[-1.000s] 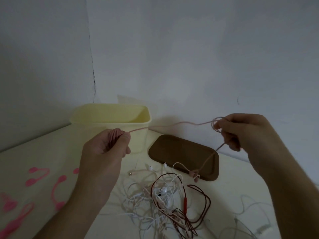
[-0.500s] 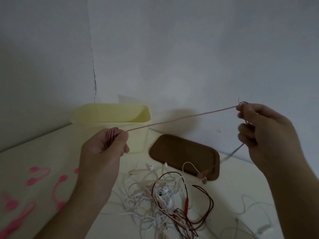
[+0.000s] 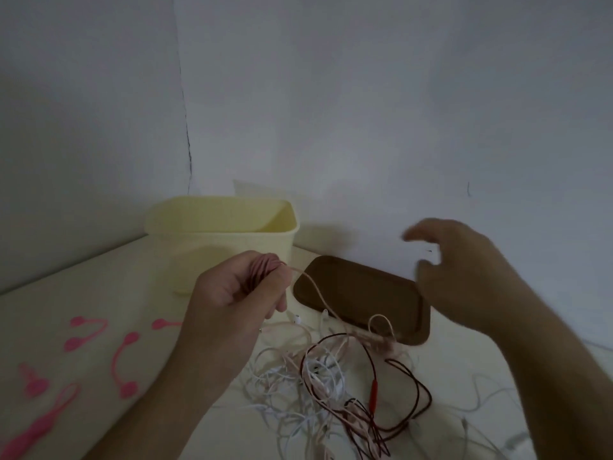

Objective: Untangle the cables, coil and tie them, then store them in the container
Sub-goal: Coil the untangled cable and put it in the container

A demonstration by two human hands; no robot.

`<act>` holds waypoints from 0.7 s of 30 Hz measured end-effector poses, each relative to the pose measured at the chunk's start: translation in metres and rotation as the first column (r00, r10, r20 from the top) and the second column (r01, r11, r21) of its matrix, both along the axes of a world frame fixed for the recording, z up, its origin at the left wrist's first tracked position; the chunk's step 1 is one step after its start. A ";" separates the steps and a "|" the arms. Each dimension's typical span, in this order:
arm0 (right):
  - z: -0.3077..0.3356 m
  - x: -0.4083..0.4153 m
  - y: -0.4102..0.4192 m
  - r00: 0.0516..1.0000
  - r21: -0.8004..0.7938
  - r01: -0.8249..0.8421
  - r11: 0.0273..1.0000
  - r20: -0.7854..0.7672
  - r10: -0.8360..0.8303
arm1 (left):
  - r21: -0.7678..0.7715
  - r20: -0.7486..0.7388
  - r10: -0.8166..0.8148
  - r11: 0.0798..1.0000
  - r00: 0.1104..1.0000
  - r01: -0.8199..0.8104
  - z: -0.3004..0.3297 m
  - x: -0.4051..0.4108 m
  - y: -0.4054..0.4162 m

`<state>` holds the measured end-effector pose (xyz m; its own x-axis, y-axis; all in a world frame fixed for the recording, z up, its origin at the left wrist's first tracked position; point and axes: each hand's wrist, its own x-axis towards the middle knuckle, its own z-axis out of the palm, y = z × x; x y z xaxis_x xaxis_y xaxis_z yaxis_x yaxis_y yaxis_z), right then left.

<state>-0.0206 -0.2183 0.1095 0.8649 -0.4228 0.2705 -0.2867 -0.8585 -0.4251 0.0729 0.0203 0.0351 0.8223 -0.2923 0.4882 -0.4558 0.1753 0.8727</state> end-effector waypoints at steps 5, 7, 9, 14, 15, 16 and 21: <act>-0.011 0.009 0.071 0.832 0.531 -0.518 0.671 0.133 0.538 | -0.017 -0.011 -0.024 1.000 1.000 0.024 -0.003 -0.004 -0.005; -0.025 0.019 0.075 0.857 0.347 -0.505 0.790 0.093 0.507 | -0.023 -0.024 -0.032 0.999 0.999 0.032 -0.004 -0.003 -0.005; -0.026 0.024 0.067 0.886 0.295 -0.458 0.839 0.076 0.457 | -0.034 -0.023 -0.043 0.998 0.999 0.043 -0.004 -0.001 -0.004; -0.023 0.021 0.056 0.858 0.348 -0.504 0.790 0.303 0.414 | 0.027 -0.105 -0.181 0.983 0.978 0.184 -0.009 0.003 -0.006; -0.025 0.022 0.058 0.847 0.339 -0.512 0.789 0.351 0.399 | 0.021 -0.142 -0.267 0.962 0.953 0.273 -0.009 0.003 -0.006; -0.030 0.025 0.062 0.843 0.321 -0.508 0.799 0.375 0.385 | -0.020 -0.184 -0.356 0.933 0.916 0.358 -0.007 0.002 -0.007; -0.056 0.037 0.066 0.875 0.220 -0.448 0.866 0.308 0.374 | -0.416 -0.200 -0.613 0.759 0.764 0.500 -0.003 0.002 0.000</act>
